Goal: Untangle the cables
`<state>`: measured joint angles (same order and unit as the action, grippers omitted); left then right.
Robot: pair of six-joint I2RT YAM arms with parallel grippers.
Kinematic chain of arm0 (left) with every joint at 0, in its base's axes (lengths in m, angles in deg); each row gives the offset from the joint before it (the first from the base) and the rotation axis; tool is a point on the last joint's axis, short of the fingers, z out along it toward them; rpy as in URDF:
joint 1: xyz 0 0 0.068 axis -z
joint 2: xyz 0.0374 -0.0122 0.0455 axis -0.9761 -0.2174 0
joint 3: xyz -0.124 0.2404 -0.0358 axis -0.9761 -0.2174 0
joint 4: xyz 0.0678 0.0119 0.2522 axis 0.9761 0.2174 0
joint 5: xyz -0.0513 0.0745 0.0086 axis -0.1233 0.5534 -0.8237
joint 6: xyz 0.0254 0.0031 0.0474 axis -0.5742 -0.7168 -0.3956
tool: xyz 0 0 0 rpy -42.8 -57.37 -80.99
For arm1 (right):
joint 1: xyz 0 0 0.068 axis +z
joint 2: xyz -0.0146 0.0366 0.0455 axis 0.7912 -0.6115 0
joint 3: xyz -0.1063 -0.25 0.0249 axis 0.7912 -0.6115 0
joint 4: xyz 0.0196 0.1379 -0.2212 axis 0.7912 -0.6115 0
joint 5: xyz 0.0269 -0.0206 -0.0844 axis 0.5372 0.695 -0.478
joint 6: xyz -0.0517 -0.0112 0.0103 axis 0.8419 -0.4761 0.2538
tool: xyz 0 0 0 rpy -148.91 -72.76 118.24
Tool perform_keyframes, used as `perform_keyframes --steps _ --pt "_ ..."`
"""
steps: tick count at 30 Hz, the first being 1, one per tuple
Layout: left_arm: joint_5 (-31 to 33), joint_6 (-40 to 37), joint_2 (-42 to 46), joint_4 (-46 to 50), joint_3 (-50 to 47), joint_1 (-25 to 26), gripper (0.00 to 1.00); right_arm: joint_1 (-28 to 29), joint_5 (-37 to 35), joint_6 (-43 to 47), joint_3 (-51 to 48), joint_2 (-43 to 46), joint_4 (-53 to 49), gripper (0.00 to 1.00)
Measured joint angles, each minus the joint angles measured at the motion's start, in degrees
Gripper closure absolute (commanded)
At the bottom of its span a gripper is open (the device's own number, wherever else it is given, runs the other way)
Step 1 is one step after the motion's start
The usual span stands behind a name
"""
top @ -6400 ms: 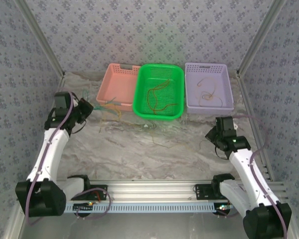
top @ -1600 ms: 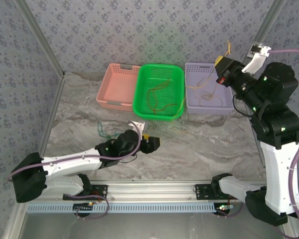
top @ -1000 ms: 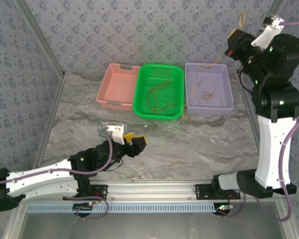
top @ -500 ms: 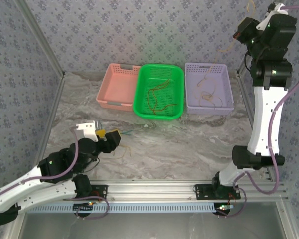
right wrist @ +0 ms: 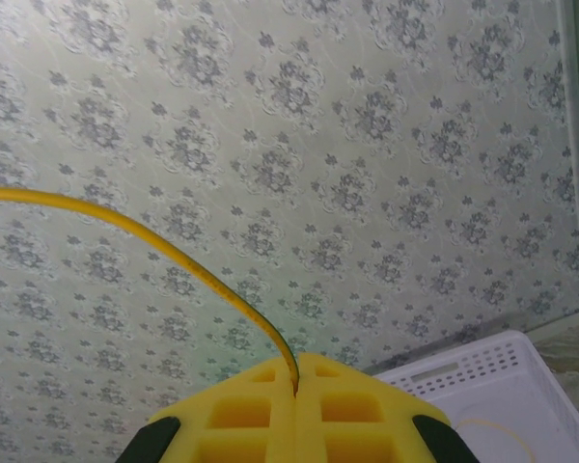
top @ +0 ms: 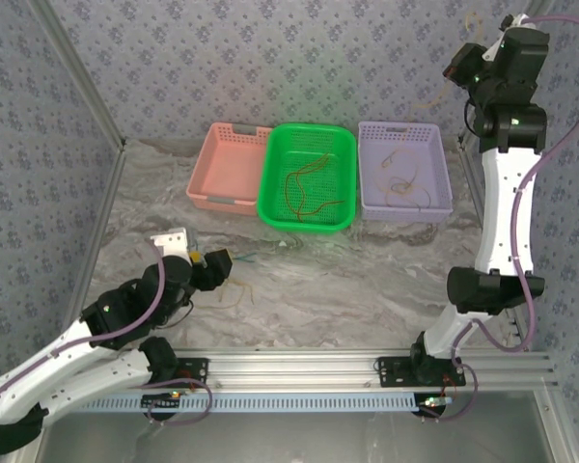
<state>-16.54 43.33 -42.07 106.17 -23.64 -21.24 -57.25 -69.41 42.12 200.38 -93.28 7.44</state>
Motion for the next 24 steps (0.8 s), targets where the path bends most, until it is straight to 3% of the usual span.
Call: perform_keyframes --steps 11,24 --pt "-3.1 -0.2 -0.8 0.0 0.0 -1.2 0.26 -3.0 1.6 -0.7 -9.9 -11.8 4.0 1.00" --pt "-5.7 -0.2 -0.9 0.0 -1.2 -4.4 0.26 -3.8 5.7 -5.5 -8.0 -30.7 1.7 1.00"
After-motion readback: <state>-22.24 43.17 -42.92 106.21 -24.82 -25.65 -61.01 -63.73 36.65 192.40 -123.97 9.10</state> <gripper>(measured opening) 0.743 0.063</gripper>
